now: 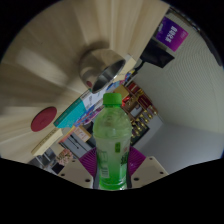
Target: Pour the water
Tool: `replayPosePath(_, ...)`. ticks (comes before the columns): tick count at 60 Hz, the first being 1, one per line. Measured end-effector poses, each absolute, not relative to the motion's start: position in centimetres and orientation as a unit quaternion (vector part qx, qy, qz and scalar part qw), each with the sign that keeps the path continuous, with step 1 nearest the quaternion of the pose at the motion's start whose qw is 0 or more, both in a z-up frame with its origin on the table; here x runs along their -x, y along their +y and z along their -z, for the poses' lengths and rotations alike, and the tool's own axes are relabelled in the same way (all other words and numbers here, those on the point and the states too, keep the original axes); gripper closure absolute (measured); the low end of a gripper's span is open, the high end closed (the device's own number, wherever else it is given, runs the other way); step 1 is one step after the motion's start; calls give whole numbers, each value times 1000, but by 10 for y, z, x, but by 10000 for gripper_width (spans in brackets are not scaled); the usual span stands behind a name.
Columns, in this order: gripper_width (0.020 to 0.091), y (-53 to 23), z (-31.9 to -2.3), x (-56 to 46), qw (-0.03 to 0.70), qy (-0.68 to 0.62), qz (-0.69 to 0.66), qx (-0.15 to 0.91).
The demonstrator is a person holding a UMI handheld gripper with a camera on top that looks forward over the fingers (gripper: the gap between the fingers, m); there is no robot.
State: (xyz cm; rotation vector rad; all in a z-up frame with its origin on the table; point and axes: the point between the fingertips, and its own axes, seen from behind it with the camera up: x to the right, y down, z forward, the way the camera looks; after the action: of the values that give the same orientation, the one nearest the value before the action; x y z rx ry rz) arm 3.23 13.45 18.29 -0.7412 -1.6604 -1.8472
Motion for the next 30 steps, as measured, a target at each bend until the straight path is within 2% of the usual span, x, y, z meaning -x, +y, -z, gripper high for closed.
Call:
replayPosePath(8,730,117,-177,-30,246,-634,690,246)
replayPosePath(11,730,136,-176,-26,237,-639,690,243)
replayPosePath(20,729,141,-179,-25,246,-637,689,244)
replayPosePath(25,728,137,-189,-26,304,-613,669,291)
replayPosePath(30,732,134,-204,-40,448,-509,592,436)
